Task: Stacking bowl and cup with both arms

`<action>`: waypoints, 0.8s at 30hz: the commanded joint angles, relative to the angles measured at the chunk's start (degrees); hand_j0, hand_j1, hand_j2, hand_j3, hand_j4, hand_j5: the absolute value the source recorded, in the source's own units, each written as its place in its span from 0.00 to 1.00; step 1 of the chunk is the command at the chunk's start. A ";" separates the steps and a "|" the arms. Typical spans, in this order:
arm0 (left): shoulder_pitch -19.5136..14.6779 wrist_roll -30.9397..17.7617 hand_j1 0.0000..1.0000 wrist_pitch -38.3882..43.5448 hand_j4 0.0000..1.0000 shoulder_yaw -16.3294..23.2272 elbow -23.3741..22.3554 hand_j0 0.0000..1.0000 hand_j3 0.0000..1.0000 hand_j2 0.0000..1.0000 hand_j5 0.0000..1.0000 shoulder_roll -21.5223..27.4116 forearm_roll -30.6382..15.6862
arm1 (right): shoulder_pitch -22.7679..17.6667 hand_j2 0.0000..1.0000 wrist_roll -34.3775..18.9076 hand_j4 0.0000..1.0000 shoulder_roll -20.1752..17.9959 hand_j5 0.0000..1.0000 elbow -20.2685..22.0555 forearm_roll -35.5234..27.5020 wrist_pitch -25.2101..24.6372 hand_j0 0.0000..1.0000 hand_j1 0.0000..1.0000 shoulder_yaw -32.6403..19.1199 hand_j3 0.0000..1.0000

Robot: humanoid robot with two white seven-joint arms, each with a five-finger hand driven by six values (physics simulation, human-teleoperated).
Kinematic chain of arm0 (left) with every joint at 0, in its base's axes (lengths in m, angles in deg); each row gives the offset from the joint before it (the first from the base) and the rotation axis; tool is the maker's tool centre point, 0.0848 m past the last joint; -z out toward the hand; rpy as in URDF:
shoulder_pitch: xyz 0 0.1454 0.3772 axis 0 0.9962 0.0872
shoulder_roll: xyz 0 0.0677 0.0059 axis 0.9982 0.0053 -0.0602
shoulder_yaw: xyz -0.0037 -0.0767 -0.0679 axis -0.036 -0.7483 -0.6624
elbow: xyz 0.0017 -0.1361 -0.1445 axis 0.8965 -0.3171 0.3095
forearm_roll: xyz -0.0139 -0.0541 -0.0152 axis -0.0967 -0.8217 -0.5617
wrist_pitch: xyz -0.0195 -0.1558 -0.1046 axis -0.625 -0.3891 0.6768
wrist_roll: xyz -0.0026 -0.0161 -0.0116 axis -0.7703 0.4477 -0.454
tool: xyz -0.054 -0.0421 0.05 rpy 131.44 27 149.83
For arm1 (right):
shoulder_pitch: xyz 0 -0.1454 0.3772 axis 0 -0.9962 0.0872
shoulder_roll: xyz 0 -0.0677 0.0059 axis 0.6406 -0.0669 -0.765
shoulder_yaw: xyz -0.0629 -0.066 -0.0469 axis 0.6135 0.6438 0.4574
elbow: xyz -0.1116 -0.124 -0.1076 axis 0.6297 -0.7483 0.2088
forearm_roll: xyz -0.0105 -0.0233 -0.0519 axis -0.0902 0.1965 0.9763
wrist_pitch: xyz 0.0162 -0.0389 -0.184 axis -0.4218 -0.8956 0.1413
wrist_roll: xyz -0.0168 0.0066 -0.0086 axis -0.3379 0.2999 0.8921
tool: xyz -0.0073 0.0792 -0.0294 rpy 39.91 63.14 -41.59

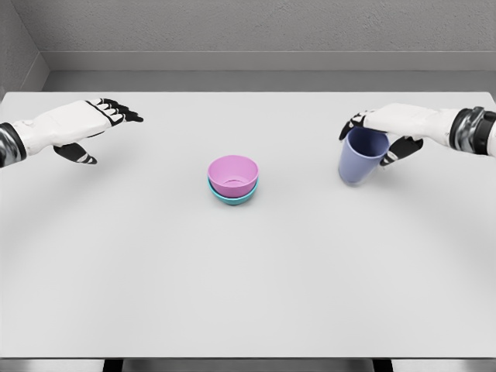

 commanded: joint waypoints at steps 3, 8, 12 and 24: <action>0.00 0.03 1.00 0.08 1.00 -0.06 0.07 1.00 1.00 1.00 1.00 0.11 -0.34 | 0.09 0.64 0.01 0.64 -0.22 0.64 2.00 -0.16 -0.11 0.64 0.64 -0.20 0.64; 0.00 0.03 1.00 0.08 1.00 -0.06 0.07 1.00 1.00 1.00 1.00 0.11 -0.34 | 0.18 0.64 0.01 0.64 -1.01 0.64 3.85 -0.16 -0.29 0.64 0.64 -1.35 0.64; 0.00 0.03 1.00 0.08 1.00 -0.06 -0.02 1.00 1.00 1.00 1.00 0.29 -0.34 | 0.70 0.64 0.01 0.64 -1.19 0.64 4.20 -0.24 -0.37 0.64 0.64 -1.43 0.64; 0.00 0.03 1.00 0.08 1.00 -0.06 -0.02 1.00 1.00 1.00 1.00 0.29 -0.34 | 2.64 0.64 0.01 0.64 -1.28 0.64 6.05 -0.24 -0.55 0.64 0.64 -1.52 0.64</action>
